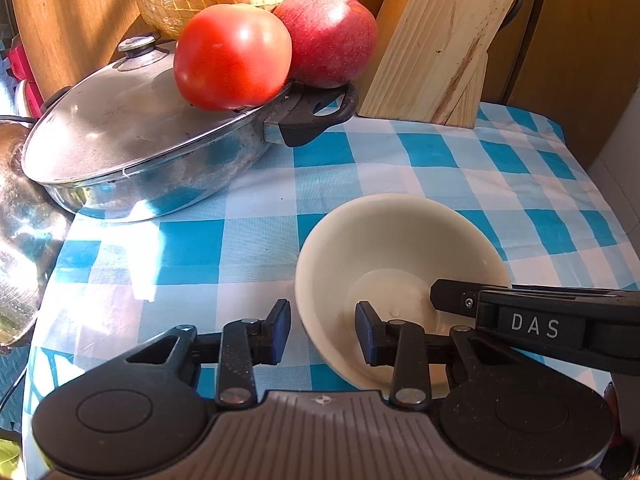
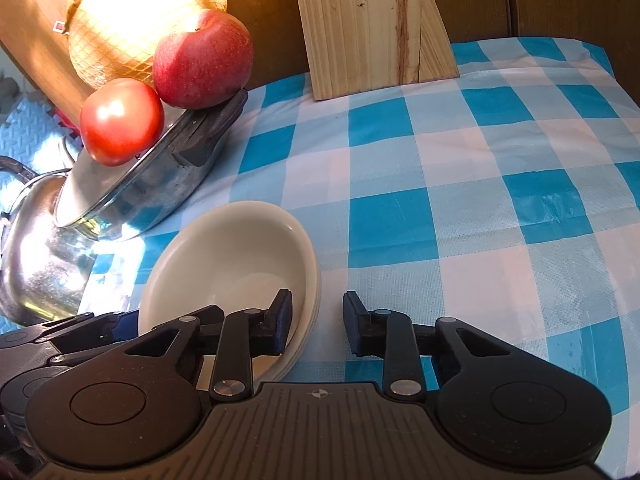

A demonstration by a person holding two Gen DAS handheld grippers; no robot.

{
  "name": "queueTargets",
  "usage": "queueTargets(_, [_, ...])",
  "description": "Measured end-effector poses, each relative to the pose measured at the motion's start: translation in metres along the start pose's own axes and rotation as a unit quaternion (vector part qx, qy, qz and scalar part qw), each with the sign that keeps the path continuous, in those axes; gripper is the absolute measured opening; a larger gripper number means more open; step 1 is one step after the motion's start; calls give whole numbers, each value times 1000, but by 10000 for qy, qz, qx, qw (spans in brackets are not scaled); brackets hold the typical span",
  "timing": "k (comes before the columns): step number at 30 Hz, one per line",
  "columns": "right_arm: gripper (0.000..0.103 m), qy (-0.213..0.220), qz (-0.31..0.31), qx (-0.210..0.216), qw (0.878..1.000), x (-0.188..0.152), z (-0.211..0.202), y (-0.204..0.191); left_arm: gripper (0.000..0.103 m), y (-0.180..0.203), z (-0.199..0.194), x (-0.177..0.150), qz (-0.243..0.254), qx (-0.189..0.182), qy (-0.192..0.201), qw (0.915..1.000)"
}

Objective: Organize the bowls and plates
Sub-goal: 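Lift and carry the bowl stack toward the pink-flowered plate stack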

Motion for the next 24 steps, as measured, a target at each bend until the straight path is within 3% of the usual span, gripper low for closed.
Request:
queueTargets(8, [23, -94, -90, 127, 9998, -3, 2, -6, 20, 3, -1, 1, 44, -79, 3, 10000])
queueTargets(24, [23, 55, -222, 145, 9996, -2, -5, -7, 19, 4, -9, 5, -2, -55, 130, 9999])
Point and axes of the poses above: each gripper's, at about its wrist camera, not at the fingertips, and z roughly the way its jaws point, y to its right, x to its top, the point moved 2 cm from there along z, roughly the way its jaws point, and after that the axes turned 11 degrees about x, right-handed, at the moved point
